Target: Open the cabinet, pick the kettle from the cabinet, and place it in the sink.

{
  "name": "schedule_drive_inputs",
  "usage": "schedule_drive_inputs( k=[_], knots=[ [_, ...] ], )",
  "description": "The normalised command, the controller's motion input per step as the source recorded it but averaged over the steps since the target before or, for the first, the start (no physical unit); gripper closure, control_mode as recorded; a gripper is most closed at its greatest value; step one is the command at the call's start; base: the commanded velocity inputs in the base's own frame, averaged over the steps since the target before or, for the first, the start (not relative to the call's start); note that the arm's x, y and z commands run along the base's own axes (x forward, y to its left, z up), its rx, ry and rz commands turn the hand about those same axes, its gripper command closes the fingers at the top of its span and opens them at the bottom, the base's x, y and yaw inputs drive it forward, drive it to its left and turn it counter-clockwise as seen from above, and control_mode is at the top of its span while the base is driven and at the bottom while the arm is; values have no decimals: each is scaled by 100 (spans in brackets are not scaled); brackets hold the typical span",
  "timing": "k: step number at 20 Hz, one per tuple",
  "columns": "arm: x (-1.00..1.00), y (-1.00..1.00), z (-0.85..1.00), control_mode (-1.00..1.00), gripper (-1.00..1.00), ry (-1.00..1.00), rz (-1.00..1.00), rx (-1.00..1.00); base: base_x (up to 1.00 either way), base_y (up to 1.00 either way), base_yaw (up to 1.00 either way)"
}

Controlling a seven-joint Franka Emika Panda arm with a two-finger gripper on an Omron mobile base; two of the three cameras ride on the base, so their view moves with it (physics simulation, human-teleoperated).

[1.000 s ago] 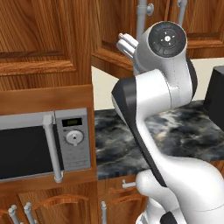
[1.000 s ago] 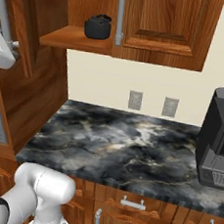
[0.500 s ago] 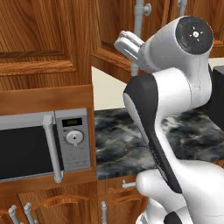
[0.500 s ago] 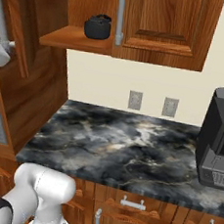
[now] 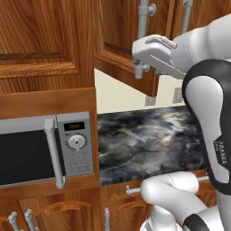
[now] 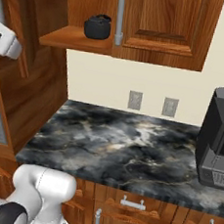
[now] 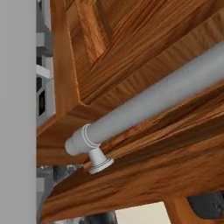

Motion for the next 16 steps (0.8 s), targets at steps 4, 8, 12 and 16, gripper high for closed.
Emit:
schedule_drive_inputs(
  k=[4,8,12,16],
  knots=[
    [-44,-30,12,-100,-100,-6,32,-9,0,0,0],
    [-22,-46,14,-100,-100,0,20,2,0,0,0],
    [-19,-54,15,-100,-100,4,14,10,0,0,0],
    [-15,-55,10,-100,-100,10,9,12,0,0,0]
  ],
)
